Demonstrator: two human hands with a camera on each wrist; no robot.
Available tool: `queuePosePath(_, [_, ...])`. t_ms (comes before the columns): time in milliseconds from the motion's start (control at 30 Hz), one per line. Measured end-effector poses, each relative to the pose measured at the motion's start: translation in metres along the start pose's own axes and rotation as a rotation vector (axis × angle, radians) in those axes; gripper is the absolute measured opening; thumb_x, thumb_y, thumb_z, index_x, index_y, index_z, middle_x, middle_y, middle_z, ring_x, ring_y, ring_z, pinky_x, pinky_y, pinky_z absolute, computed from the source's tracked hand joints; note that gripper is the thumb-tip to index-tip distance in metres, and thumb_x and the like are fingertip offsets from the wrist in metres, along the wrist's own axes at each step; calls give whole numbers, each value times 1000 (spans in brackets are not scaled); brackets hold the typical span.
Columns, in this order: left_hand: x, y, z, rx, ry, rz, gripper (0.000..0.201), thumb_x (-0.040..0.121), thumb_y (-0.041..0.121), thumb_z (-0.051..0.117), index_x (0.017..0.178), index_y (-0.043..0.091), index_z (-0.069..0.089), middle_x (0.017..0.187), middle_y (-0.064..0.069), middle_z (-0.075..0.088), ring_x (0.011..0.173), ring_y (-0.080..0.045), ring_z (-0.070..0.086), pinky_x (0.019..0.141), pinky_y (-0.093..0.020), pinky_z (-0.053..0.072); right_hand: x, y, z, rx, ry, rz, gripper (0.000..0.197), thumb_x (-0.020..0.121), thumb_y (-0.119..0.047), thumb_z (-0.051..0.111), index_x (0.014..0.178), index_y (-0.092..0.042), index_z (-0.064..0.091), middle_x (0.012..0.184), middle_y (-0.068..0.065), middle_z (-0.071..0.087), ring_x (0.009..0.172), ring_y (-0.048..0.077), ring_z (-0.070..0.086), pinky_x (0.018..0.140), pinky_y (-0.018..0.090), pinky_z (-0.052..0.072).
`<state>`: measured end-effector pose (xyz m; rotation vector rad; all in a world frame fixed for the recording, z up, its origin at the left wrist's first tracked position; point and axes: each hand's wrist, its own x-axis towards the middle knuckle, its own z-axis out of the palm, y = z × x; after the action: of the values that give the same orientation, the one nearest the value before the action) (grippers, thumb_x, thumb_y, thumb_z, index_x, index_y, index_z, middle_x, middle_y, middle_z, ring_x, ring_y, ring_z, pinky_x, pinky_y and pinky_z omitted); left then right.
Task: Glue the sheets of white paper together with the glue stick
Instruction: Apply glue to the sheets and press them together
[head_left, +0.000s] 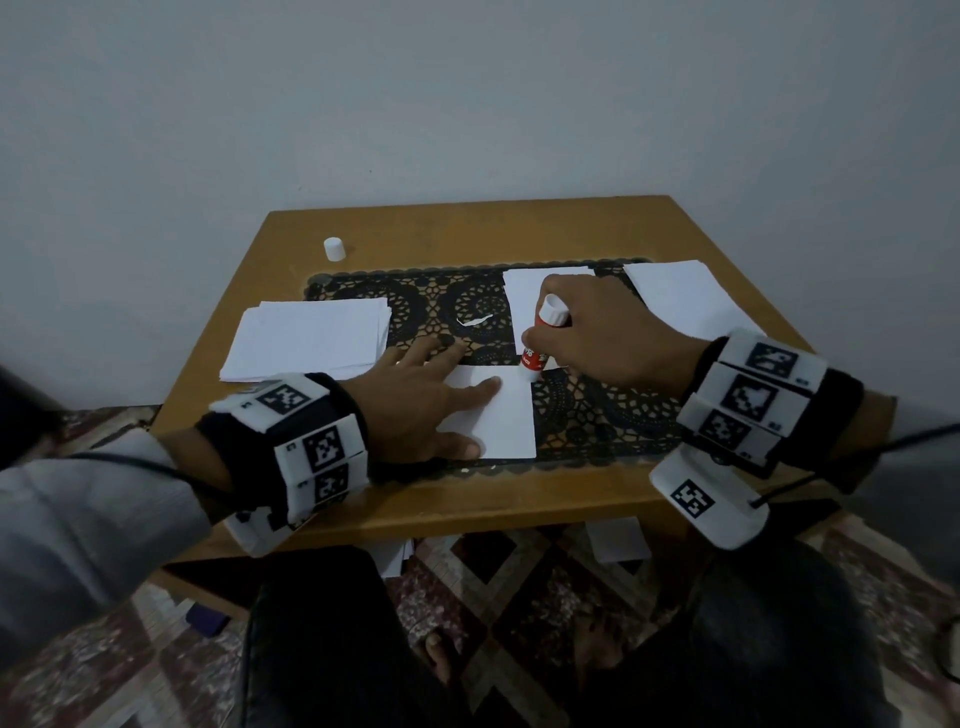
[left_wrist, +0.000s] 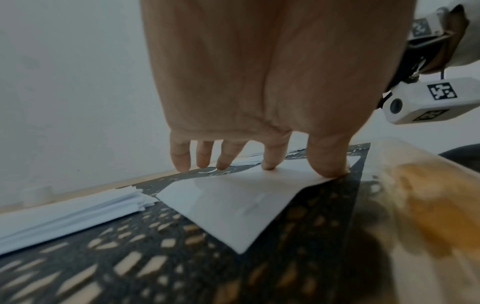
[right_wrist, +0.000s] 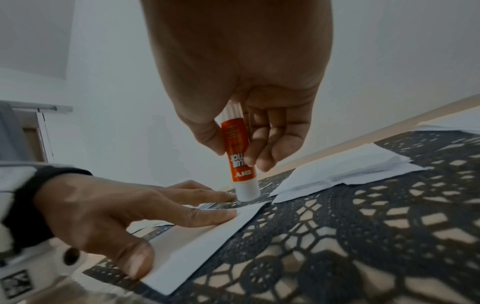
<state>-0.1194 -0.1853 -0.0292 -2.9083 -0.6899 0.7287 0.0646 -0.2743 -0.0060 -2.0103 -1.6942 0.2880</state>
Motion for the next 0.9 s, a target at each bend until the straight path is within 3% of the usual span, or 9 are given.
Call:
queuePosePath(167, [-1, 5, 3, -35, -23, -36, 76, 89, 68, 29, 149, 41, -10, 159, -9, -14, 144, -35, -9, 114, -53, 7, 11, 3, 14, -40, 15, -9, 23, 88, -27, 59, 86, -6, 51, 76, 2, 58, 68, 18, 54, 55, 30, 37])
queuePosePath(233, [-2, 5, 4, -44, -19, -39, 76, 90, 68, 28, 149, 40, -10, 159, -10, -14, 144, -35, -7, 114, -53, 8, 9, 3, 19, -70, 5, -30, 20, 91, -30, 58, 93, -12, 49, 82, -1, 58, 74, 18, 55, 58, 30, 41])
queuePosePath(333, [0, 3, 7, -60, -20, -29, 76, 89, 68, 27, 148, 40, -12, 158, -10, -15, 144, -36, -7, 114, -53, 8, 7, 3, 24, -79, 3, -65, 22, 93, -32, 55, 100, -14, 45, 89, 3, 62, 77, 21, 58, 64, 38, 49])
queuePosePath(467, [1, 2, 9, -62, -27, -19, 76, 89, 68, 25, 147, 41, -15, 158, -11, -18, 144, -35, -9, 114, -54, 8, 7, 2, 24, -102, -48, -84, 21, 93, -30, 52, 99, -14, 40, 83, 6, 62, 73, 25, 57, 63, 43, 48])
queuePosePath(567, [0, 3, 9, -63, -25, -22, 75, 90, 68, 25, 148, 41, -14, 158, -11, -18, 145, -35, -8, 114, -53, 9, 6, -2, 22, -105, -90, -101, 20, 92, -28, 53, 93, -13, 40, 80, 6, 61, 72, 26, 57, 62, 42, 46])
queuePosePath(900, [0, 4, 7, -86, -38, -31, 76, 89, 68, 27, 147, 41, -14, 158, -11, -19, 145, -36, -8, 115, -54, 7, -20, -14, 23, -131, -156, -139, 21, 93, -31, 55, 98, -14, 43, 80, 5, 61, 67, 20, 55, 57, 36, 42])
